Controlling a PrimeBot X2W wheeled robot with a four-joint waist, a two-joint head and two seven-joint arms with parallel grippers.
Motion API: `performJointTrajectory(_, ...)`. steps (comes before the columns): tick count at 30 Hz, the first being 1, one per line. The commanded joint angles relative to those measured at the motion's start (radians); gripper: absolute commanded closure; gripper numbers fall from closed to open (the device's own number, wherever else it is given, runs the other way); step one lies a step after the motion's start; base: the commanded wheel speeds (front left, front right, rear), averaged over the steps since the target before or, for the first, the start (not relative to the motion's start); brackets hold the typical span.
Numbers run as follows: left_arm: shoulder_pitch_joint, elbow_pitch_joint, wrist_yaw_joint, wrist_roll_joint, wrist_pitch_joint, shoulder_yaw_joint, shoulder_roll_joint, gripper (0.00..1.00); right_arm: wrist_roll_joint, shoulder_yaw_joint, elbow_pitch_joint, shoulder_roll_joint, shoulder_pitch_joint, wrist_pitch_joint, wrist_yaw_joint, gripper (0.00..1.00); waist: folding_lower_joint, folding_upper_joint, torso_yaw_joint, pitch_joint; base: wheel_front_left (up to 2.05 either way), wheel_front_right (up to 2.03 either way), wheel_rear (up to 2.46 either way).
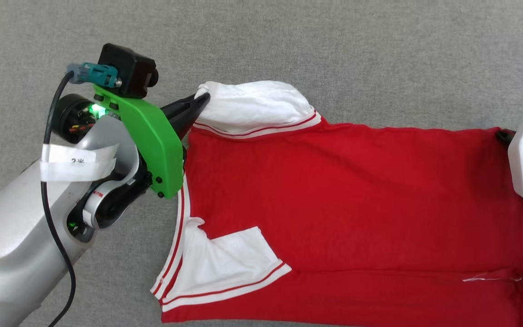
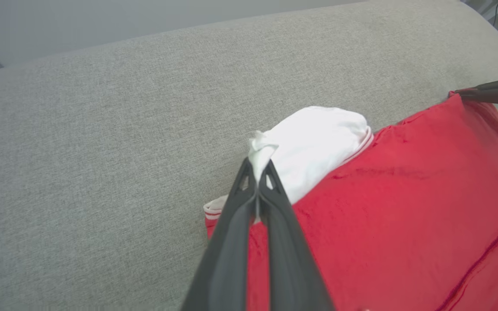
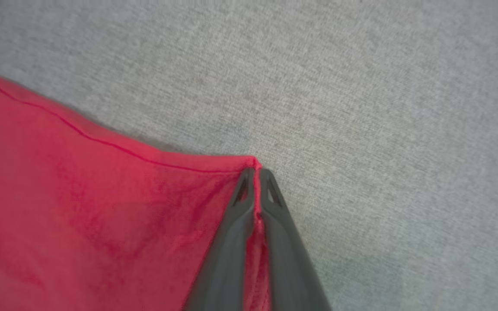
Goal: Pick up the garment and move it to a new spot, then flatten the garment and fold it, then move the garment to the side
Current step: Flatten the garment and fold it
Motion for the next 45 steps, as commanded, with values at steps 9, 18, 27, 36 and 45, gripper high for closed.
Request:
performJointTrajectory(9, 0.087, 0.075, -0.015, -0.019, -0.054, -0.006, -0.008, 1.0, 0.007, -0.075, 0.05, 0.049, 0.075, -0.174, 0.001, 1.0, 0.0, -0.0001, -0.018, -0.14, 0.0, 0.0, 0.0)
performJointTrajectory(18, 0.196, 0.08, 0.0, -0.043, -0.096, -0.019, 0.002, 1.0, 0.037, -0.165, 0.021, 0.093, 0.229, -0.298, 0.001, 1.0, 0.0, -0.0001, -0.015, -0.26, 0.0, 0.0, 0.0)
performJointTrajectory(27, 0.383, 0.021, 0.06, -0.087, -0.154, -0.033, 0.021, 1.0, 0.087, -0.221, -0.071, 0.135, 0.431, -0.358, 0.001, 1.0, 0.0, -0.0001, -0.008, -0.332, 0.0, 0.0, 0.0)
performJointTrajectory(36, 0.534, -0.012, 0.098, -0.103, -0.168, -0.082, 0.048, 1.0, 0.129, -0.225, -0.159, 0.124, 0.585, -0.31, 0.001, 1.0, 0.0, -0.0001, -0.004, -0.339, 0.0, 0.0, 0.0)
performJointTrajectory(45, 0.521, 0.1, 0.051, -0.04, -0.15, -0.16, 0.012, 1.0, 0.146, -0.172, -0.197, 0.055, 0.638, -0.219, 0.001, 1.0, 0.0, -0.0001, 0.0, -0.317, 0.0, 0.0, 0.0)
